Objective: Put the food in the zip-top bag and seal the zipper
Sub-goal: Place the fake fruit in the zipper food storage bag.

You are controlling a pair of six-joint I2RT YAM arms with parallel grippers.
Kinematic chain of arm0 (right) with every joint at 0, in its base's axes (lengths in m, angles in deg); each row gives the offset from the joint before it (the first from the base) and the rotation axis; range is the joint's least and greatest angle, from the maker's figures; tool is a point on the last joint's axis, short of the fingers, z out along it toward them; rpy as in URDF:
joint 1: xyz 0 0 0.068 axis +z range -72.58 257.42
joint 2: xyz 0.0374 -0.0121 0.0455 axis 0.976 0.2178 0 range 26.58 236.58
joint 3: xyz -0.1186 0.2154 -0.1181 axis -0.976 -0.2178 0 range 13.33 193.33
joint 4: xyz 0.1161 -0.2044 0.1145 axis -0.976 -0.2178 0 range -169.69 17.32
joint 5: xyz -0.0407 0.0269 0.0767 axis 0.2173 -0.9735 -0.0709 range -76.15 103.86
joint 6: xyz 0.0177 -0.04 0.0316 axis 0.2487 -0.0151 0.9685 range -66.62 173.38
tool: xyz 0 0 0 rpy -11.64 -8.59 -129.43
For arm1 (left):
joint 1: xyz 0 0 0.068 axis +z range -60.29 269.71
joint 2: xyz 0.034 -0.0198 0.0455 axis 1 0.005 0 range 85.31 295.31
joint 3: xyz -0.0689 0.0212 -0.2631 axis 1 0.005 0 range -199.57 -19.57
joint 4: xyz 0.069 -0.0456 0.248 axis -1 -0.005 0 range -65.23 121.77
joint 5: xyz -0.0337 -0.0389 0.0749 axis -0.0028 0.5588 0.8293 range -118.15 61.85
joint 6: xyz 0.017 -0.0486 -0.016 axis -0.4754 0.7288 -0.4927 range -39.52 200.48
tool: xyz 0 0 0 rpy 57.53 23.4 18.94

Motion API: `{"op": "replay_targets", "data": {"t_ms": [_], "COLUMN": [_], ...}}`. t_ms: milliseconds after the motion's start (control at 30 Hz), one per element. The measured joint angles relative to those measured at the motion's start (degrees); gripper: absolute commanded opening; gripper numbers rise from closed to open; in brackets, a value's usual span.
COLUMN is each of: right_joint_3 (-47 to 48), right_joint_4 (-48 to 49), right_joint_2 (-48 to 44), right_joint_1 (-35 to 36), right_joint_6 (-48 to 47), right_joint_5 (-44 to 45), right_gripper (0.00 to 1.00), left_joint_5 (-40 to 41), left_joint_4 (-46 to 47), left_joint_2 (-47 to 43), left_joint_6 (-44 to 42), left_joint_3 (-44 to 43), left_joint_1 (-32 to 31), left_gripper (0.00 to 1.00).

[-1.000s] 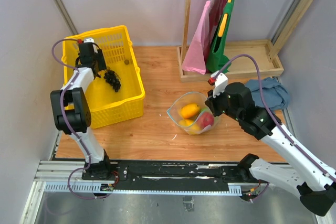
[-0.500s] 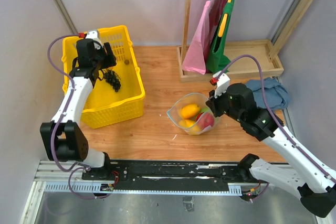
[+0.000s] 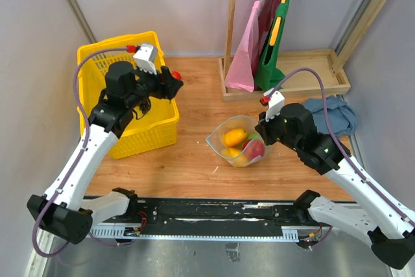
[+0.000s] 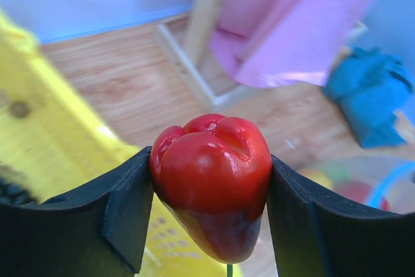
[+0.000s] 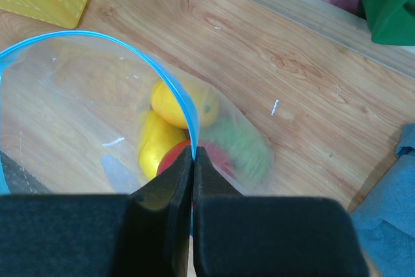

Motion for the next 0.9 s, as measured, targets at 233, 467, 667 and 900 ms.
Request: {"op": "replay_targets", "data": {"t_ms": [233, 467, 667, 900], "right_joint_3": [0.2, 0.2, 0.2, 0.3], "right_joint_4": [-0.3, -0.6, -0.6, -0.6], "right_joint_2": [0.0, 0.1, 0.2, 0.6], "right_joint_1": [0.0, 0.0, 0.0, 0.0], "right_joint_6": [0.2, 0.8, 1.0, 1.4], "right_joint_5": [0.7, 1.0, 1.2, 1.2], "right_gripper": [0.00, 0.01, 0.01, 0.01], "left_joint_5": [-3.4, -5.7, -7.9, -9.8], "left_joint_4": [2.2, 8.6, 16.6, 24.4], "left_joint_2": [-3.9, -3.5, -0.3, 5.4], "left_joint_6": [-1.3, -5.3, -9.2, -12.5], "left_joint_3": [3.3, 8.4, 10.2, 10.6], "left_joint_1": [-15.0, -26.9, -32.0, -34.2], "left_gripper": [0.00, 0.00, 0.02, 0.14]}}
